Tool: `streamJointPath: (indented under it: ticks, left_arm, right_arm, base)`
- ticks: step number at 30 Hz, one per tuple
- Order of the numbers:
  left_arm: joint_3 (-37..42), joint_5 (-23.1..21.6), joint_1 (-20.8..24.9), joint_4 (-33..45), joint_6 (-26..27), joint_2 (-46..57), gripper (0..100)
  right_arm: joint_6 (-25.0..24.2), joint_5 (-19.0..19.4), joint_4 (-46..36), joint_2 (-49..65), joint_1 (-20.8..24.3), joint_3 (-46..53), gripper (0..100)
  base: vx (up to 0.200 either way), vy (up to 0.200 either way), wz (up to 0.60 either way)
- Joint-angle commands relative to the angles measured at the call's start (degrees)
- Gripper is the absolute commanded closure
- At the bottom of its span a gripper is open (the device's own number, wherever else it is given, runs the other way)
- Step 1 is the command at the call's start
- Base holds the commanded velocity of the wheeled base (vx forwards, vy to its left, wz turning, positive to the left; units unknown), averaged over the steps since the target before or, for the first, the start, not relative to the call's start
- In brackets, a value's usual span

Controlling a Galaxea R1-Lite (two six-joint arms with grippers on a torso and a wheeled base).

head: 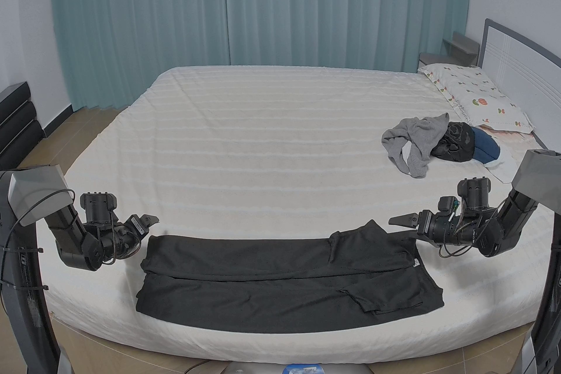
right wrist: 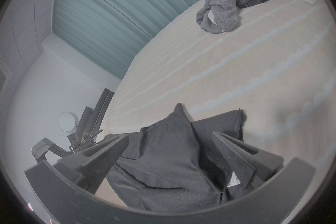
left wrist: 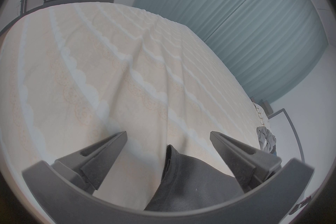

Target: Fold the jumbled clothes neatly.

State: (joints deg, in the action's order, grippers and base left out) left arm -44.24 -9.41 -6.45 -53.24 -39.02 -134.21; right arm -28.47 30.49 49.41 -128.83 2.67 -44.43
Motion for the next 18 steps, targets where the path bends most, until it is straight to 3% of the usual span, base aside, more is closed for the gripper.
streamJointPath:
  ticks: [1,10,11,18]
  left_arm:
    - [-0.06,0.01,0.03,-0.03,0.00,-0.09,0]
    - [0.03,0.01,-0.06,-0.03,0.00,-0.09,0]
    - [0.03,0.01,-0.06,-0.03,0.00,-0.09,0]
    - [0.03,0.01,-0.06,-0.03,0.00,0.00,0]
  right_arm:
    - [0.60,0.01,-0.37,-1.51,0.14,0.23,0]
    - [4.73,0.01,-0.72,-3.97,0.76,1.54,0]
    - [4.91,0.01,-0.80,-4.41,0.76,1.54,100]
    - [8.60,-0.96,-1.07,-5.03,0.23,2.25,100]
  base:
    - [0.000,0.000,0.00]
    - [0.000,0.000,0.00]
    - [0.000,0.000,0.00]
    - [0.000,0.000,0.00]
